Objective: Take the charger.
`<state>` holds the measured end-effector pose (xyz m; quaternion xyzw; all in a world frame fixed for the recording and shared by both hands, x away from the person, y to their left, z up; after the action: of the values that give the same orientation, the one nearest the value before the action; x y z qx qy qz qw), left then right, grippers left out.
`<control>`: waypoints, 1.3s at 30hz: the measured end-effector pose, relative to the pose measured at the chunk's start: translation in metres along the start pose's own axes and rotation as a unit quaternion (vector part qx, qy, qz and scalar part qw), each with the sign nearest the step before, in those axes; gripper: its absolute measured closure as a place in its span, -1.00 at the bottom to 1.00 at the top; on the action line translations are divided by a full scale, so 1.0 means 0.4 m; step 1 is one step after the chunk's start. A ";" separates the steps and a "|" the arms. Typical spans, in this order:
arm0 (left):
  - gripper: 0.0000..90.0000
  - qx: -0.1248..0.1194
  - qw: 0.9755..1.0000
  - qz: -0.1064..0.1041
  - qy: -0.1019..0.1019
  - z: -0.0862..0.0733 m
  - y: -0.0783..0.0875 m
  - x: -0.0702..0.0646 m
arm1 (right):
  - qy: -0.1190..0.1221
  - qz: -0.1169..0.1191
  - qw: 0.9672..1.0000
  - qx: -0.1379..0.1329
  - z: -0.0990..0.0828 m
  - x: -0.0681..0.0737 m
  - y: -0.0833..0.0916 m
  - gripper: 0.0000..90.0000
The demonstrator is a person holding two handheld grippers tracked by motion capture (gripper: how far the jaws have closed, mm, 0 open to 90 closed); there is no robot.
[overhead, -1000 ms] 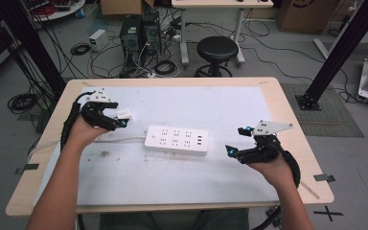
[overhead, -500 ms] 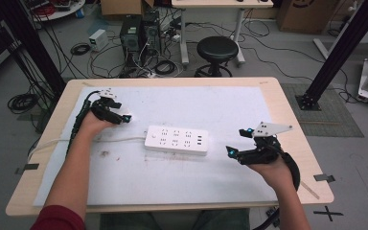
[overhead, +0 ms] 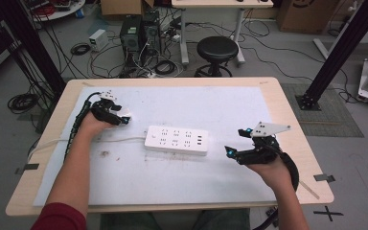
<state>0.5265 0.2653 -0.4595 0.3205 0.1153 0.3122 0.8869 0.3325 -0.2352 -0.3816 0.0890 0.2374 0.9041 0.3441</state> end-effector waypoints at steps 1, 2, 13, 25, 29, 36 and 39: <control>-0.48 0.001 1.000 0.000 -0.003 0.001 -0.001 0.001 | -0.001 -0.001 1.000 0.000 0.000 0.000 0.001 -0.57; -0.45 0.001 1.000 0.000 -0.003 0.001 -0.001 0.001 | -0.001 -0.001 1.000 0.000 0.000 0.000 0.001 -0.57; -0.06 0.013 1.000 -0.014 -0.024 -0.003 -0.011 -0.008 | -0.004 -0.008 1.000 0.000 -0.006 -0.005 0.018 -0.57; -0.06 -0.005 0.998 -0.017 -0.067 0.044 0.076 -0.071 | 0.006 0.005 1.000 -0.001 0.017 0.003 0.024 -0.57; -0.06 -0.007 0.996 -0.015 -0.089 0.062 0.128 -0.108 | 0.011 0.013 1.000 -0.003 0.026 0.005 0.031 -0.57; -0.06 -0.051 0.992 -0.019 -0.111 0.093 0.249 -0.241 | 0.017 0.030 0.999 -0.012 0.050 0.010 0.043 -0.57; -0.06 -0.062 0.989 -0.023 -0.129 0.095 0.297 -0.313 | 0.020 0.042 0.999 -0.009 0.057 0.012 0.042 -0.57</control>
<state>0.3872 0.2392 -0.3537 0.2994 -0.0126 0.2538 0.9197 0.3264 -0.2347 -0.3536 0.0773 0.2324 0.9213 0.3019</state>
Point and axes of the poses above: each handheld gripper's, and its own axes: y roughly backward along the jaws, z roughly out of its top, x roughly to its left, the point moved 3 cm from there along -y, roughly forward along the jaws, and after that the axes turned 4 degrees about -x, right-handed, at the moved point
